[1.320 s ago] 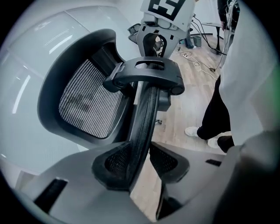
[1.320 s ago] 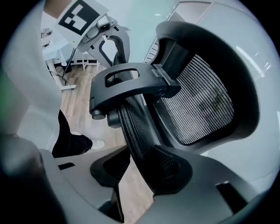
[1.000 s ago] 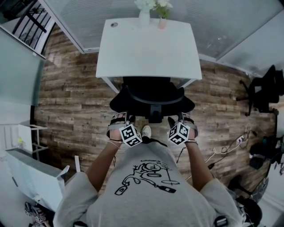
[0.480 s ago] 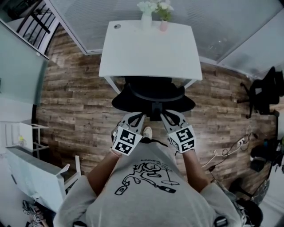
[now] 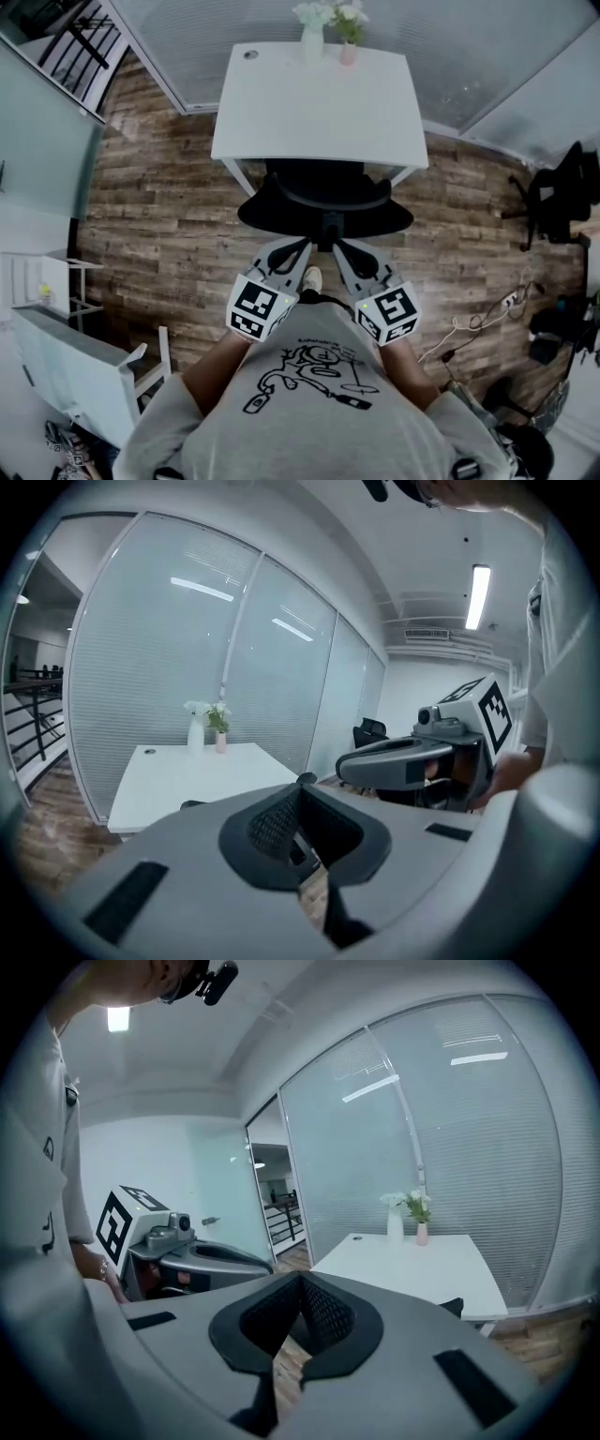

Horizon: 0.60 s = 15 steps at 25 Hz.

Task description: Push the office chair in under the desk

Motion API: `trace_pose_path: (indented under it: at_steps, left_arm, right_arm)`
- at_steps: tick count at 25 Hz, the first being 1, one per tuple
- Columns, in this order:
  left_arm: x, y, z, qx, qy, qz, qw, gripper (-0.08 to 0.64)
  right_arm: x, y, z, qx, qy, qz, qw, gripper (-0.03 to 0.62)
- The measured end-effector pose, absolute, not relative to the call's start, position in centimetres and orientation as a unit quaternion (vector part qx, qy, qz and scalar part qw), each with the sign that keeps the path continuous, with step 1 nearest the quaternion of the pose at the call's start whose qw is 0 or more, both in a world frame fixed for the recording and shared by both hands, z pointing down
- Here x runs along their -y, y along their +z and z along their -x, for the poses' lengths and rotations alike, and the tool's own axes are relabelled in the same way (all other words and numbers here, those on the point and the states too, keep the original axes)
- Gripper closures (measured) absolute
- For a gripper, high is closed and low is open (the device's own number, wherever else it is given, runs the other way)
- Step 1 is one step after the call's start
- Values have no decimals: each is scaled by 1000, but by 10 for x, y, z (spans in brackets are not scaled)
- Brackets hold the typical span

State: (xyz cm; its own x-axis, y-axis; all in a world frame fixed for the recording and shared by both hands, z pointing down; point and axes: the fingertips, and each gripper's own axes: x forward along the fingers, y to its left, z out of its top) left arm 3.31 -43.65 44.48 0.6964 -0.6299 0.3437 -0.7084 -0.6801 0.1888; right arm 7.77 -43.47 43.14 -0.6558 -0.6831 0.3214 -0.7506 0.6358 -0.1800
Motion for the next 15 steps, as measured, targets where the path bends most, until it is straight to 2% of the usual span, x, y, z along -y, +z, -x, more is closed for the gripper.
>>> trace_pose_path:
  at_steps: [15]
  left_arm:
    - [433, 435, -29, 373, 115, -907, 158, 558]
  right_arm:
    - [434, 428, -81, 892, 137, -414, 119, 558]
